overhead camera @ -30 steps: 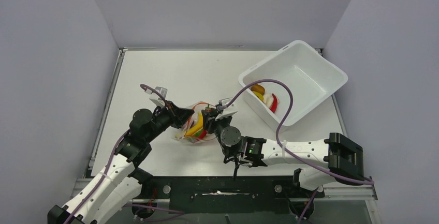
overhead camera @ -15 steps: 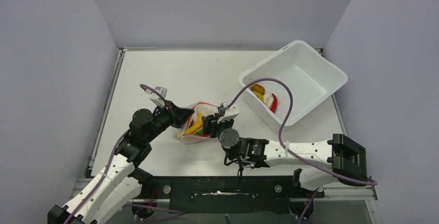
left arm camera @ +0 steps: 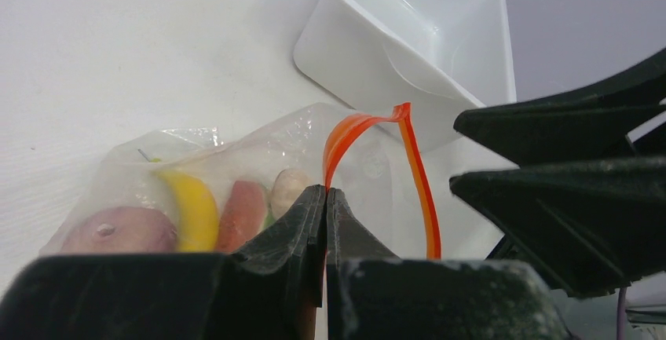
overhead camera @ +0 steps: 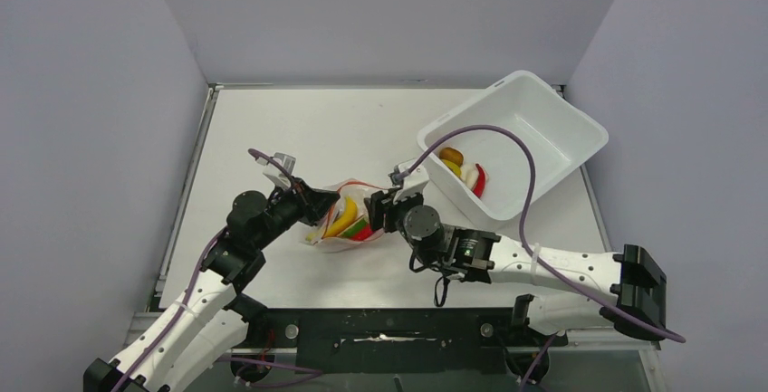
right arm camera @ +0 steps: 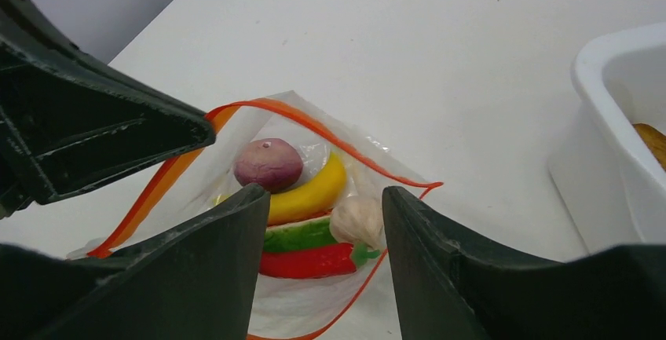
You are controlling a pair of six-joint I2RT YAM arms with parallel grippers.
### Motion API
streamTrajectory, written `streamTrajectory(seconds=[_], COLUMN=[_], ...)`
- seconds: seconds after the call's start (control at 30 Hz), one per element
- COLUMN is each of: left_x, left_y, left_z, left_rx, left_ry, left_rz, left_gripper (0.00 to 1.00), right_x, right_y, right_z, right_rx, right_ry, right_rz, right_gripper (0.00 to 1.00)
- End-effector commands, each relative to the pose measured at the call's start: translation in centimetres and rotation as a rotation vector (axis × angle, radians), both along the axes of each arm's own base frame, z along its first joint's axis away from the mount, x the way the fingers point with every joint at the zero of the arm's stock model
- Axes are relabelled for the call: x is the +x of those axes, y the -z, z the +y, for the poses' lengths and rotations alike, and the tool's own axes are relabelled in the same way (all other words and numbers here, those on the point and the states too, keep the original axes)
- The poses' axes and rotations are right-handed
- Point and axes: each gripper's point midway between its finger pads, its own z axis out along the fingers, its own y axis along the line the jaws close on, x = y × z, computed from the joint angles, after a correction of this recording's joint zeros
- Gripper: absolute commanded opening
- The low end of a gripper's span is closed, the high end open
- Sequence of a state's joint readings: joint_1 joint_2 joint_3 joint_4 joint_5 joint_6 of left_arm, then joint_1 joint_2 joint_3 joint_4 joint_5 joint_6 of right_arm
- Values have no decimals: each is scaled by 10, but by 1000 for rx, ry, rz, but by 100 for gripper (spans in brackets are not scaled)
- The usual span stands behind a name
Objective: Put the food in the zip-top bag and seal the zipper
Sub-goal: Place the fake vegetable in the zipper food storage bag, then pick up the fake fruit from the bin.
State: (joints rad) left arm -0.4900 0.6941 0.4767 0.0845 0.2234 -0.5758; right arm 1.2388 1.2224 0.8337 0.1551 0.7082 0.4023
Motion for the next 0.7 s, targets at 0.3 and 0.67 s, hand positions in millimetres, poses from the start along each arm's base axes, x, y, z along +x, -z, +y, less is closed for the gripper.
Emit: streamTrajectory(seconds=[0.3, 0.67], left_x=[-6, -13], left_y=[7, 8], left_z=[2, -4], left_rx=[149, 168], left_ry=[76, 141], left_rz=[-137, -173], left_gripper=[0, 0], right_x=[45, 104], right_y=[-16, -22], right_z=[-95, -187], right_rx=[-96, -217], right_ry=[32, 190], right_rz=[69, 148], right_gripper=[55, 56])
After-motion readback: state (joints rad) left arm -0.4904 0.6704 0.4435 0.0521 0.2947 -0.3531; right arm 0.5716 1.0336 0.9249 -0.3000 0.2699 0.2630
